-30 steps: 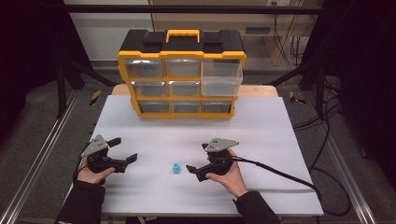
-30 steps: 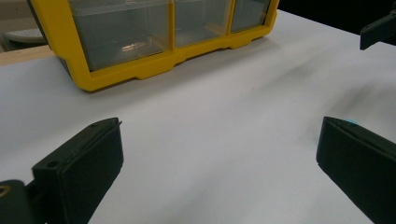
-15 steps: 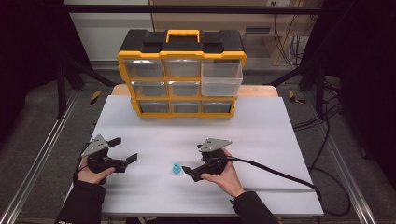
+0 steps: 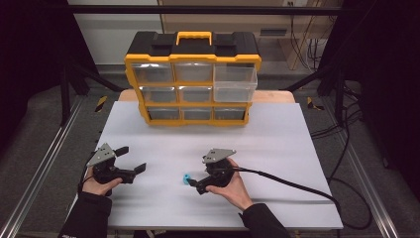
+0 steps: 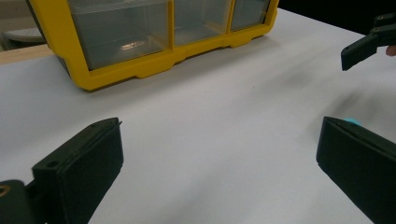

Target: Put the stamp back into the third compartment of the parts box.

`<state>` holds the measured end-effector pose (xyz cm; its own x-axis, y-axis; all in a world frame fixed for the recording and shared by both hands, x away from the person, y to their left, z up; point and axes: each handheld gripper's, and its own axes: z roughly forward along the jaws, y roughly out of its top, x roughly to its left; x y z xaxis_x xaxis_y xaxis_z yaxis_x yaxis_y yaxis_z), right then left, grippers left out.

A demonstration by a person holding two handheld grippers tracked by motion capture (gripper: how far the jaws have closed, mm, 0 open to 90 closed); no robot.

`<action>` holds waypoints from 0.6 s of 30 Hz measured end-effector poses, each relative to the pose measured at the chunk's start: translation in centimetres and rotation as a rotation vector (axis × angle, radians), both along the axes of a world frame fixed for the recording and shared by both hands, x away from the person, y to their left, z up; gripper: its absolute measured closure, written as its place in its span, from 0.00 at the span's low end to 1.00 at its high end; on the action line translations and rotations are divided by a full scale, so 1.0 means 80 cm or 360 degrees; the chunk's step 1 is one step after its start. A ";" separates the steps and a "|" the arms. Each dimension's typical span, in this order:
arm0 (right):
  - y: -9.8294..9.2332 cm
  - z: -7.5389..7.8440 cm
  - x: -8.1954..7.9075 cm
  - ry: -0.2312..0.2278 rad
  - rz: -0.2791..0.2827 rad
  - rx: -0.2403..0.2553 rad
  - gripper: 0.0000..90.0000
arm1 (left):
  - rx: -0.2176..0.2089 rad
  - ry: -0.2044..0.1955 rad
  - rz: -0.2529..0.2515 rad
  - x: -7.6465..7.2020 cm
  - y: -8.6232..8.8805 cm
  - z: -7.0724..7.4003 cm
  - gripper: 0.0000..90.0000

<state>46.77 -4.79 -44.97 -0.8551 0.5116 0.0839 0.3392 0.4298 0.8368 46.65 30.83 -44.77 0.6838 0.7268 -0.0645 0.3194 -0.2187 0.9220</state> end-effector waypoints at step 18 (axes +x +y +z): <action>0.026 -0.014 0.005 0.0056 0.0017 -0.0080 0.16 | 0.0000 0.0001 -0.0001 0.000 0.000 0.000 0.00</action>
<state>47.20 -2.69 -46.10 -0.8576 0.5066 0.0888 0.3634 0.4746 0.8017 46.68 30.82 -44.79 0.6841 0.7265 -0.0652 0.3201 -0.2187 0.9218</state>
